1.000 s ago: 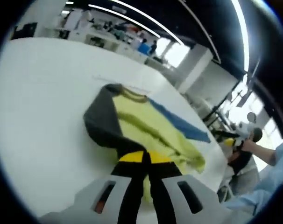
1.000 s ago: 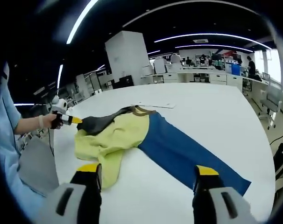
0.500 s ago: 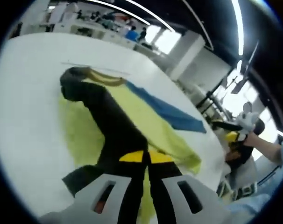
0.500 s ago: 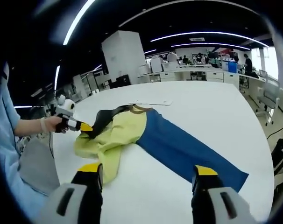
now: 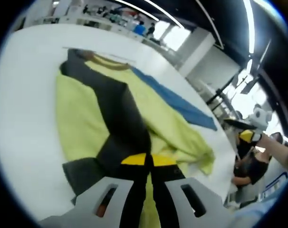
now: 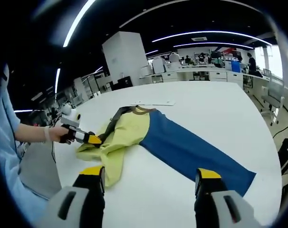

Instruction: Fold the garment on the visible template until the final outline fits inside the template.

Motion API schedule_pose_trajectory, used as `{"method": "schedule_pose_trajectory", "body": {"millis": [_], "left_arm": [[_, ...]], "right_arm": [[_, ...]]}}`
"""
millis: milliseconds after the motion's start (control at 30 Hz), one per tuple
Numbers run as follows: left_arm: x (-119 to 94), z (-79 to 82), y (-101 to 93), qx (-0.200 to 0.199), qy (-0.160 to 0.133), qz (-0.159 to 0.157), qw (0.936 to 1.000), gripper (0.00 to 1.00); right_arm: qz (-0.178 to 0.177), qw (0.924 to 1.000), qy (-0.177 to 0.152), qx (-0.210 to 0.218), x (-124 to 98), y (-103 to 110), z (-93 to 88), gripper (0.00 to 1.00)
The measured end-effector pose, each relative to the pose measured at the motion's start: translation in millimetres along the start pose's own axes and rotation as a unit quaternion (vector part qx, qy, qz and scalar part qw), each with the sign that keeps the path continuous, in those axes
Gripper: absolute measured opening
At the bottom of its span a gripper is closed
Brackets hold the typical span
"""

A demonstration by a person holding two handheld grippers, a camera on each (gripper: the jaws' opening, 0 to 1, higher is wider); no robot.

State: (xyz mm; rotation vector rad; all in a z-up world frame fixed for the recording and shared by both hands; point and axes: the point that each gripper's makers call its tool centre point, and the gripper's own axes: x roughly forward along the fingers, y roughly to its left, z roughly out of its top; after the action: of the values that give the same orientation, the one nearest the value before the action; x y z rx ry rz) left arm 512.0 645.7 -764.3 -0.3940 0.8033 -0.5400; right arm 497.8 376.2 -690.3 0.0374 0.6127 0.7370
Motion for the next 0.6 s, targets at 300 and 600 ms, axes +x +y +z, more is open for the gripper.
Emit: {"method": "schedule_pose_trajectory", "body": {"millis": [300,600], "left_arm": [[-19,12.4,-20.2,0.014,-0.025,-0.028,0.9992,0.1],[-69,31.5,-15.9,0.027,-0.068,-0.018,0.9972,0.33]], "right_arm": [[0.002,1.0,-0.001,0.003,3,2,-0.3,0.77],[0.005,1.0,-0.001,0.006,4,7,-2.7,0.77]]}}
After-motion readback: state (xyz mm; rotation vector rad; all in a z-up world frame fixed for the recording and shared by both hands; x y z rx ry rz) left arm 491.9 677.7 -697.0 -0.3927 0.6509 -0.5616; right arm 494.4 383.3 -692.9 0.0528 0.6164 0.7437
